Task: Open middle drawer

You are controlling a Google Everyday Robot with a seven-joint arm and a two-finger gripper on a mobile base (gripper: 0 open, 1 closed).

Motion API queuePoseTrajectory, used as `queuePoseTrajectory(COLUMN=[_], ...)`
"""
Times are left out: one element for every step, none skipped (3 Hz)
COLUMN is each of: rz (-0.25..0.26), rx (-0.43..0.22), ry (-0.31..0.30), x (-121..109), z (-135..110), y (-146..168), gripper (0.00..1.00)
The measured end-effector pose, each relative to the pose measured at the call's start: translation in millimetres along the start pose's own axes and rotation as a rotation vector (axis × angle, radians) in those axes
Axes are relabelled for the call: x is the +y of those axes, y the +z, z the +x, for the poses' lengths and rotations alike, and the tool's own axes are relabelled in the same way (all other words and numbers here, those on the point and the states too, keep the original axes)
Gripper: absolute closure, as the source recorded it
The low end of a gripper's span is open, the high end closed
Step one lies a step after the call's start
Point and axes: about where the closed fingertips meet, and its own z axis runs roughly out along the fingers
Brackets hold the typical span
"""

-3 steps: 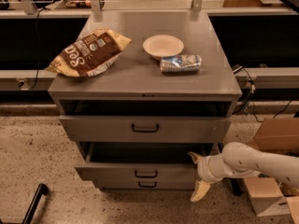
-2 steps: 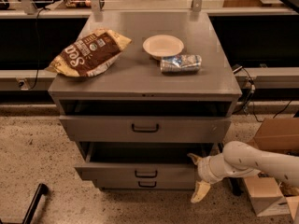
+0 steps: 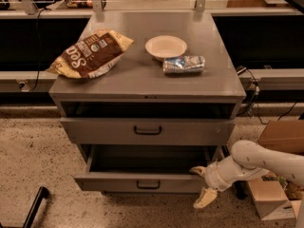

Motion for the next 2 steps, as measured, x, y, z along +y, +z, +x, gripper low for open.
queuePoseTrajectory(rz=[-0.07,-0.092], rx=[0.018,0.035], ry=[-0.045,-0.099], x=[23.8,36.5], z=[-35.1,-68.7], y=[-13.5,-35.4], gripper=[0.27,0.25])
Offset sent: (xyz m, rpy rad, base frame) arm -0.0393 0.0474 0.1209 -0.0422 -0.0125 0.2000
